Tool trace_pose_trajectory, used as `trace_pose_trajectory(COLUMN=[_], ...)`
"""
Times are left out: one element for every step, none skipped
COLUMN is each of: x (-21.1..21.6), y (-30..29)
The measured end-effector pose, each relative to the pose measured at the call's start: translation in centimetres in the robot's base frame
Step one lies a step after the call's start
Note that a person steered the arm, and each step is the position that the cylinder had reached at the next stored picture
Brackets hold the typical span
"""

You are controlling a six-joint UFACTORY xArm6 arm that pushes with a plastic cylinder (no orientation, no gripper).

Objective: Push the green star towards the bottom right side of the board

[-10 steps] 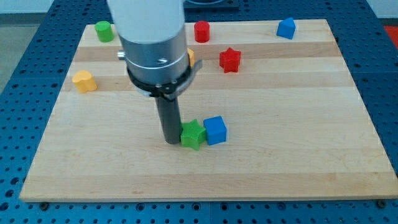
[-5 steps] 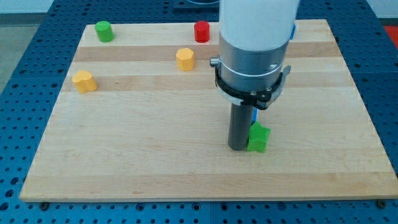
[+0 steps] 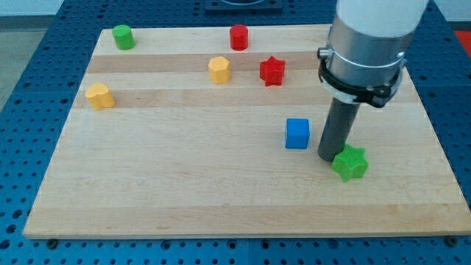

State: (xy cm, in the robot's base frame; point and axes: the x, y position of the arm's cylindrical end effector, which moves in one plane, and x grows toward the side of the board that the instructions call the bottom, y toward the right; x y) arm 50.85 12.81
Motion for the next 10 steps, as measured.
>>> trace_pose_trajectory(x=[-0.6, -0.7, 0.4, 0.6, 0.6, 2.0, 3.1, 3.2, 3.8, 4.4], y=[2.7, 4.6, 4.6, 4.1, 3.6, 3.4, 3.4, 3.4, 3.4, 3.4])
